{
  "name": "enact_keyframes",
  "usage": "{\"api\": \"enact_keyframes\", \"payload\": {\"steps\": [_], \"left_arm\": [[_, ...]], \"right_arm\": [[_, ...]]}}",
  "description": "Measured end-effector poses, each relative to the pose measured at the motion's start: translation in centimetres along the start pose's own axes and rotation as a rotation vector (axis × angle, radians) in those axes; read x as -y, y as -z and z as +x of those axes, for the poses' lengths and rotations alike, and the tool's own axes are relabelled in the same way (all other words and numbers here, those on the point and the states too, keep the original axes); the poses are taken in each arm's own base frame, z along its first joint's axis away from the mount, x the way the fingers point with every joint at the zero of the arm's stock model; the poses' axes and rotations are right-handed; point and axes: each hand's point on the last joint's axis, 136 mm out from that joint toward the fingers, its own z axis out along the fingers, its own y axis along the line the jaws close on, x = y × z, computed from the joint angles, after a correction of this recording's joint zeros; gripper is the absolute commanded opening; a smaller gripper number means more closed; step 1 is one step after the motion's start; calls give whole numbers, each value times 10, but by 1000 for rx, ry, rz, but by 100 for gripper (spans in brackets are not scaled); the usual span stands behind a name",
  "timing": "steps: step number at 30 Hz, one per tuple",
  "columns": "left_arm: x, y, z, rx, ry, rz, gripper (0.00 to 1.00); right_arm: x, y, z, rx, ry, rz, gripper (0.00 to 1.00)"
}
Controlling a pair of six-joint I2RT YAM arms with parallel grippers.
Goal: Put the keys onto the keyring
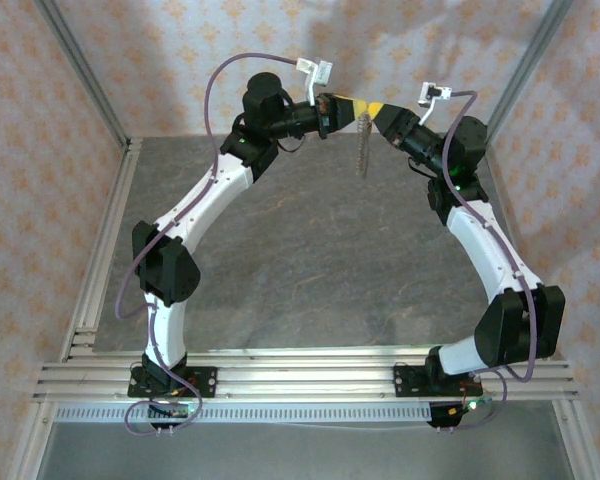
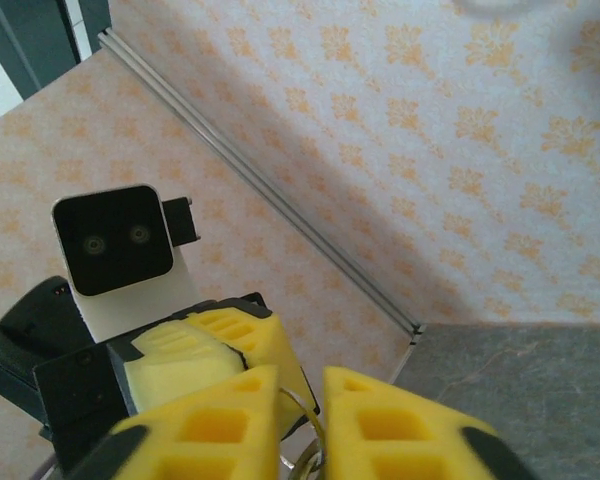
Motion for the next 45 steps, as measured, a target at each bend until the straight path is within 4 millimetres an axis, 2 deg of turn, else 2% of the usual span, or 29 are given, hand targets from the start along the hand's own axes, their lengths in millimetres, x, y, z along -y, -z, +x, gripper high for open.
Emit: {"api": "enact_keyframes", "payload": {"steps": [3, 5, 6, 9, 12, 16, 22, 32, 36, 38, 45], "left_arm": [[-3, 2, -2, 6, -1, -10, 0], [-3, 2, -3, 7, -1, -10, 0], [-3, 2, -3, 7, -1, -10, 0], [-3, 2, -2, 6, -1, -9, 0], [1, 0, -2, 4, -4, 0, 0], [4, 0, -4, 7, -8, 5, 0], [4, 1, -7, 13, -5, 4, 0], [7, 2, -10, 14, 10, 9, 0], [9, 2, -11, 4, 24, 3, 29], [10, 2, -11, 4, 23, 4, 37], [7, 4, -15, 13, 32, 1, 43]], "right_arm": [[-1, 0, 1, -4, 1, -7, 0], [-2, 0, 1, -4, -2, -7, 0], [-2, 0, 1, -6, -2, -9, 2], [-3, 0, 1, -9, -2, -13, 20], [-4, 0, 2, -12, -1, -17, 22], [-5, 0, 2, -15, 3, -24, 19], [-10, 0, 2, -22, 9, -46, 0], [-14, 0, 1, -19, 21, -61, 0], [-14, 1, 0, -17, 22, -60, 0], [-12, 1, 0, -18, 18, -55, 0], [-4, 3, 3, -30, -2, -27, 0]]}}
